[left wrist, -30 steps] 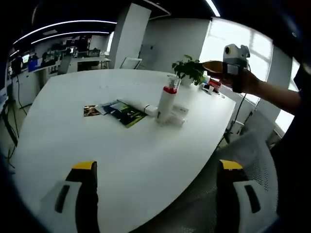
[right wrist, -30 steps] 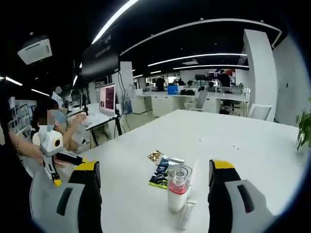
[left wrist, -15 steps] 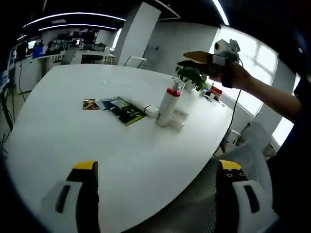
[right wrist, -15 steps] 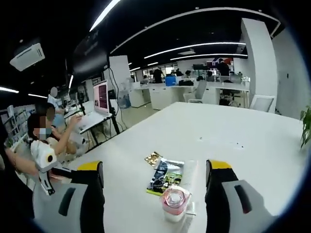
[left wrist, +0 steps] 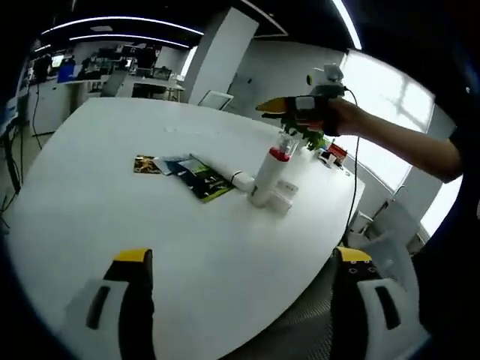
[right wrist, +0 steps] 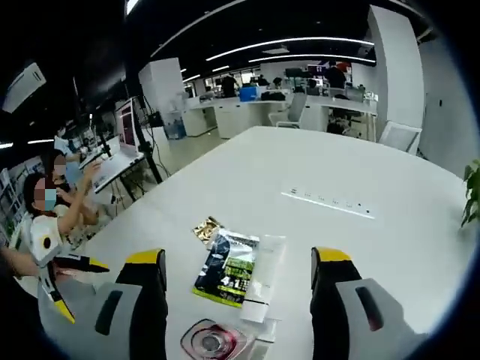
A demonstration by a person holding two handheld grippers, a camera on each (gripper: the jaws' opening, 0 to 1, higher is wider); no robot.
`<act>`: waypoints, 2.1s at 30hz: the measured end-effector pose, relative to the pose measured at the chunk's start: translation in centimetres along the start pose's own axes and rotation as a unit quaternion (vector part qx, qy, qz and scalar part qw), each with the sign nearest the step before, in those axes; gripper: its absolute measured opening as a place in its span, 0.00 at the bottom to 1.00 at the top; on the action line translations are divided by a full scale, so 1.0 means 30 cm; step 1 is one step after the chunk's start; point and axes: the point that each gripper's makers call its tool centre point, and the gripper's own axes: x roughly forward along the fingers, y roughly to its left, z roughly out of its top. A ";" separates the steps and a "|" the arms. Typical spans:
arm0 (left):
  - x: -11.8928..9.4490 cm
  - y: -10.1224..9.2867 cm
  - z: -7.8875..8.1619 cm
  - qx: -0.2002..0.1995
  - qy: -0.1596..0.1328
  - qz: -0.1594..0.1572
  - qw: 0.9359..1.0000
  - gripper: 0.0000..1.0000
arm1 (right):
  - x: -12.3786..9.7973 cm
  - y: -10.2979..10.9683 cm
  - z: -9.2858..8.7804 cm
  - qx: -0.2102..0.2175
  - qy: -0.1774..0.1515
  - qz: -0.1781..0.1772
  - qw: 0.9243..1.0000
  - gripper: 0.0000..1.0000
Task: Arrange the skincare products in the storage area until every visible bottle or jar stands upright without overlapping.
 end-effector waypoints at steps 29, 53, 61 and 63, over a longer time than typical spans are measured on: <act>0.041 0.111 -0.023 -0.057 0.009 0.029 0.998 0.90 | 0.380 0.007 -0.281 0.001 0.238 0.076 0.968 0.64; 0.091 0.124 -0.060 -0.079 0.028 0.018 0.996 0.87 | 0.437 -0.074 -0.314 -0.074 0.298 0.034 0.951 0.44; 0.093 0.122 -0.060 -0.079 0.032 0.017 0.996 0.86 | 0.435 -0.081 -0.317 -0.063 0.297 0.005 0.953 0.39; 0.090 0.124 -0.056 -0.077 0.031 0.018 0.996 0.86 | 0.436 -0.088 -0.314 -0.056 0.295 0.004 0.954 0.37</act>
